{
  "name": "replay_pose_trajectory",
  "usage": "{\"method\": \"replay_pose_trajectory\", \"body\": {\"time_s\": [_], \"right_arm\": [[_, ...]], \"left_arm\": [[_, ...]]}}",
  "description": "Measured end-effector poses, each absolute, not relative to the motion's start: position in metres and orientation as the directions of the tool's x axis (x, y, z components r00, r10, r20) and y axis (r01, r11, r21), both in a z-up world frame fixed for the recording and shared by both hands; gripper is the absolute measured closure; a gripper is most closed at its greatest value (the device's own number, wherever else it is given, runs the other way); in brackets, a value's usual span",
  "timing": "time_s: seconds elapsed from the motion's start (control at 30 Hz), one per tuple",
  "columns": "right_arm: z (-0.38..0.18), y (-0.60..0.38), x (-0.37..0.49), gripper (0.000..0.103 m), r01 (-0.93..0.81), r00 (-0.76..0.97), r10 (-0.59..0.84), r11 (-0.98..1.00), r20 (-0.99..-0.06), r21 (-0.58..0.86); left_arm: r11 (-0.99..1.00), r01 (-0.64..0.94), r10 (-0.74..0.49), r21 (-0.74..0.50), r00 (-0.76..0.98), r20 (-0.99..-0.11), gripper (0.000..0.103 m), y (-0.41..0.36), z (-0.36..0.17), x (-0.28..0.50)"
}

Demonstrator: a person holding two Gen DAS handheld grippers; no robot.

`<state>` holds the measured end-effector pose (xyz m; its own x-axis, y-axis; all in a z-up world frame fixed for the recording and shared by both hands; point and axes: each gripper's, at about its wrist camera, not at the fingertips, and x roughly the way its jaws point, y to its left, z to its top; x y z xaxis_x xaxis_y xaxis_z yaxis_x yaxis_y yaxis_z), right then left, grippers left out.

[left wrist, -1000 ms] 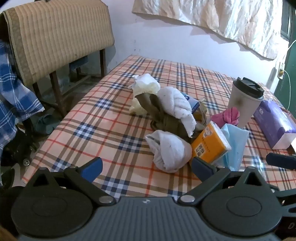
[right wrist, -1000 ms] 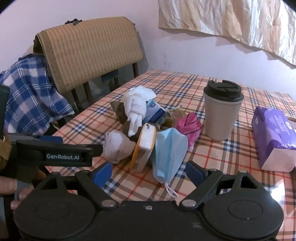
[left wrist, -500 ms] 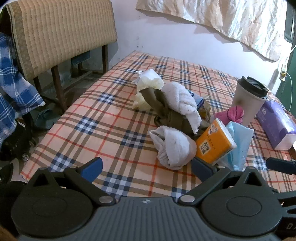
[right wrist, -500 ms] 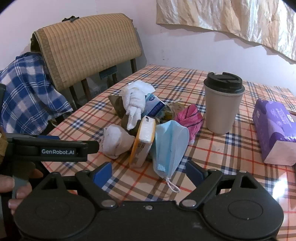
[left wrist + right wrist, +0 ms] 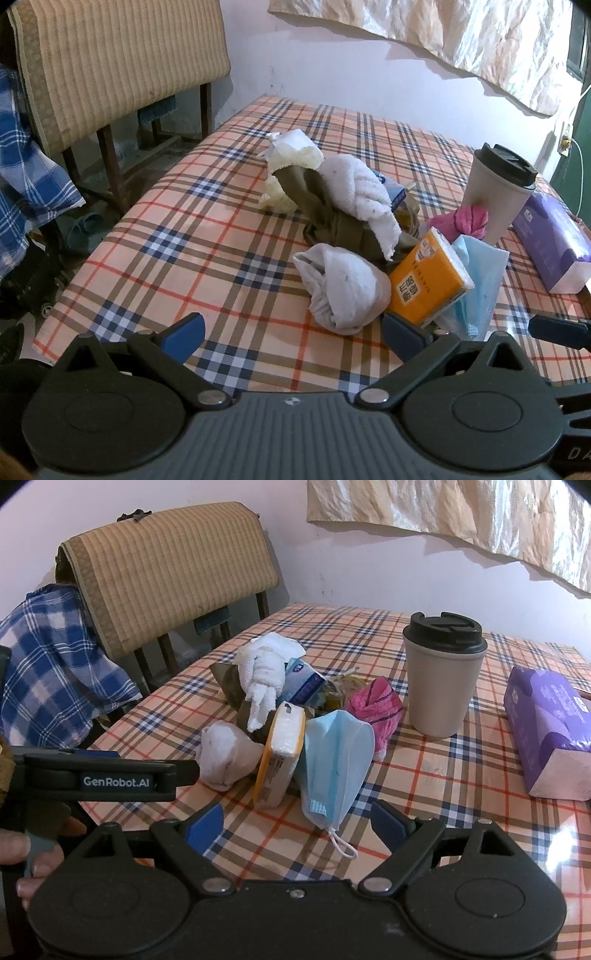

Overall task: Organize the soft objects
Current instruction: 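Move both tools toward the pile of soft items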

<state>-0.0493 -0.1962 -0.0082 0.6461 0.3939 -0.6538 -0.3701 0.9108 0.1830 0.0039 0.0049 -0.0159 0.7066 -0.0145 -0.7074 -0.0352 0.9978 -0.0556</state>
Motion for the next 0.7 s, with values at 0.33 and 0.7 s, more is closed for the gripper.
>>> {"method": "replay_pose_trajectory", "body": {"time_s": [0.33, 0.7], "right_arm": [[-0.0128, -0.1957, -0.0456, 0.002, -0.368, 0.636, 0.395, 0.91, -0.663, 0.19], [-0.0181, -0.1956, -0.0418, 0.002, -0.365, 0.624, 0.397, 0.91, -0.673, 0.198]], "left_arm": [[0.998, -0.032, -0.02, -0.06, 0.696, -0.718, 0.0, 0.0036, -0.0212, 0.0079], [0.998, -0.03, -0.023, -0.06, 0.684, -0.729, 0.0, 0.0021, -0.0259, 0.0126]]}}
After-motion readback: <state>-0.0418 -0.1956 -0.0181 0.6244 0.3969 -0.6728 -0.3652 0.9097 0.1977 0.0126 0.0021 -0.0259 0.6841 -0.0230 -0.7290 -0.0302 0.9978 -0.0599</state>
